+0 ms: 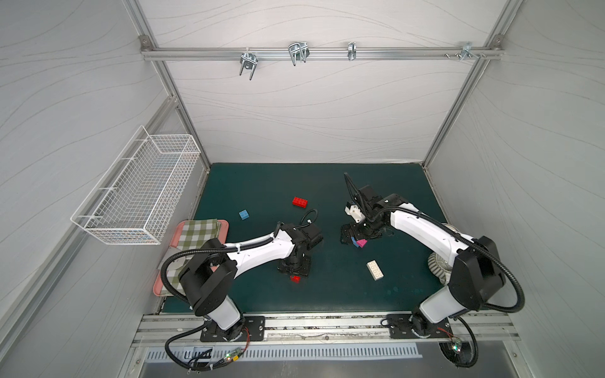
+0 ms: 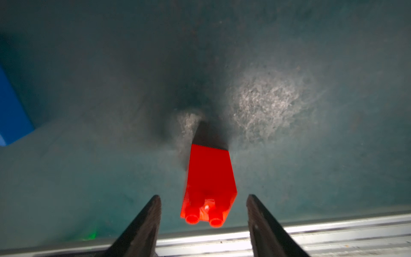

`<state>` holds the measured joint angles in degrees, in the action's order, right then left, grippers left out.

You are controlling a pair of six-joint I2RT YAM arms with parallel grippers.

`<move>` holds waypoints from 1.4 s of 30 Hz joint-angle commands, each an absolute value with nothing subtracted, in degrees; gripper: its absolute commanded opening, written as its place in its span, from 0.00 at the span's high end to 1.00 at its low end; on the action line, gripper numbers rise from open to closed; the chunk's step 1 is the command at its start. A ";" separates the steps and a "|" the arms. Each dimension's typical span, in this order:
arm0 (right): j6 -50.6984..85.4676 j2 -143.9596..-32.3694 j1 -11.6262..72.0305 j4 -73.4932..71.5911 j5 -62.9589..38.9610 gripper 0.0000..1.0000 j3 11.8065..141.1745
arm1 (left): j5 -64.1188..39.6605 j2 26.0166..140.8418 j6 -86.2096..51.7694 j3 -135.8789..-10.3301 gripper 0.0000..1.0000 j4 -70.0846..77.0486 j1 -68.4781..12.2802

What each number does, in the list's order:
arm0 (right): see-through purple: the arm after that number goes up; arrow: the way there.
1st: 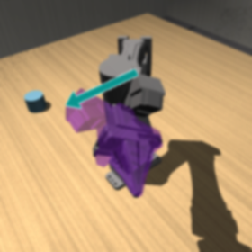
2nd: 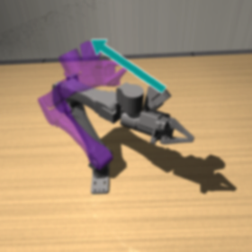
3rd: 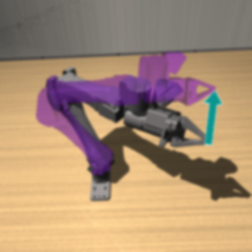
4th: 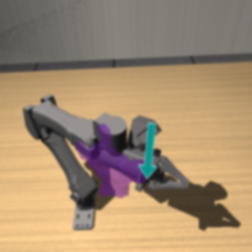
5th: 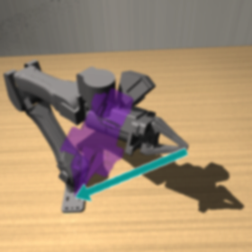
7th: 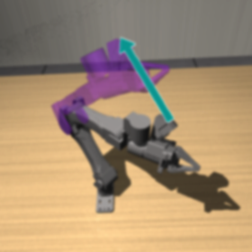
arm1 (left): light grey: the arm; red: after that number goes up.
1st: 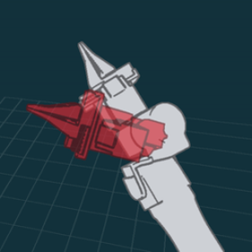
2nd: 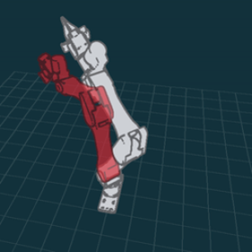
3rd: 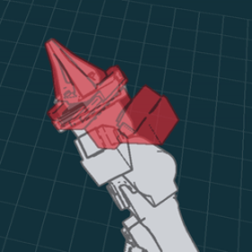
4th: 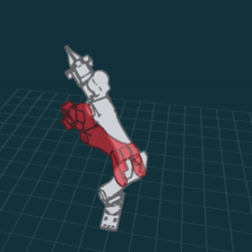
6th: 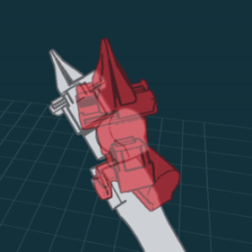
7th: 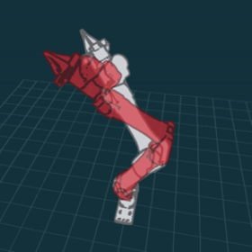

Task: Assemble a carrot with lego
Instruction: Move the lego brick at the center of the board.

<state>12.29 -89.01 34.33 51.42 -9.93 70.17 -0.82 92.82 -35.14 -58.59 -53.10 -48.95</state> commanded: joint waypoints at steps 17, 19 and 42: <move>14.14 -84.94 29.50 50.48 -13.79 0.01 67.29 | 3.74 99.92 -38.44 -65.65 0.77 -51.96 -48.88; 14.75 -84.47 29.23 50.40 -14.04 0.00 66.77 | 3.85 101.20 -38.95 -67.37 0.77 -51.64 -48.42; 38.94 -74.86 27.51 55.83 -13.54 0.01 57.45 | 3.15 108.06 -41.73 -75.14 0.54 -51.43 -41.76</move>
<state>31.59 -77.47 27.90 51.90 -13.96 58.81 2.76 107.22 -40.47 -73.82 -50.52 -41.89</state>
